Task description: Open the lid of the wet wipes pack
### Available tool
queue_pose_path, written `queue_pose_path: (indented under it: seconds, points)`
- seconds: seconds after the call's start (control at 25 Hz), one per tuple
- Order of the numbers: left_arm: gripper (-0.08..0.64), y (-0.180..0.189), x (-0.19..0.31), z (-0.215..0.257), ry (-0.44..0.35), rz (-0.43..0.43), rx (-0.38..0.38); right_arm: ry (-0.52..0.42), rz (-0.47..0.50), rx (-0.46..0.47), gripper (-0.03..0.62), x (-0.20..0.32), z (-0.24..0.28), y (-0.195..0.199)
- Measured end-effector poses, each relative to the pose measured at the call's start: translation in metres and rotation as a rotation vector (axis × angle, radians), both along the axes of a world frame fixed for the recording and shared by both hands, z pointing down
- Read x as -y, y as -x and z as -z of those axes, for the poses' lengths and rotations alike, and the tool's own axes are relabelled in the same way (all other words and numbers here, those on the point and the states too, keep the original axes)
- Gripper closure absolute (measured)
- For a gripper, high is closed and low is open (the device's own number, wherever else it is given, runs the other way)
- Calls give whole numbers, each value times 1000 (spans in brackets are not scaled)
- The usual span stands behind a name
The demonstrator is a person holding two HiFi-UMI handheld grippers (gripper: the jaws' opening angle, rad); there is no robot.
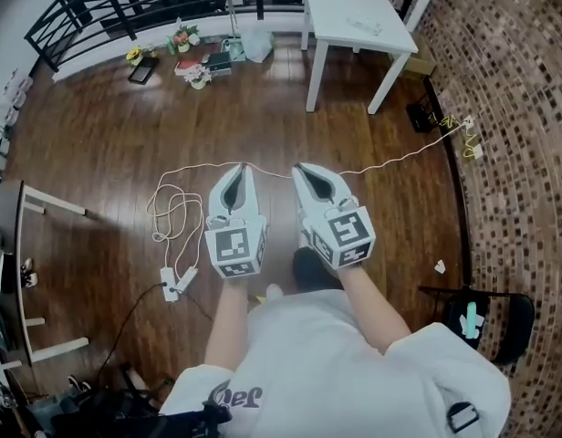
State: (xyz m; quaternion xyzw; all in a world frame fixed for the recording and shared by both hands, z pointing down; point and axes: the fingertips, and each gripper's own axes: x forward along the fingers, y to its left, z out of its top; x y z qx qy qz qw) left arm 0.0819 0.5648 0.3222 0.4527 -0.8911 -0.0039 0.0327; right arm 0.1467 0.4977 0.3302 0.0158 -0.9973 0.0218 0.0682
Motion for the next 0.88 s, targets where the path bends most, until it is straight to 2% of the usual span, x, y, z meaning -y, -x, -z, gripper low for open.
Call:
queue_pose_path:
  seconds: [0.12,0.24,0.4,0.68,0.88]
  points:
    - [543,24,46,8,11,-12,24,15,-3,29,601,45,5,29]
    - [543,47,103,38,8,-46,78,26,-27,98,601,102,34,58]
    - [543,66,174,49,11,-99,97,22,-79,148,601,172,54,76]
    - [543,54,282,29,58,-233,75,93,-216,115,601,275,23,61]
    - [543,49,339,21,63,-325,38,112,-299,93,601,319,11,48]
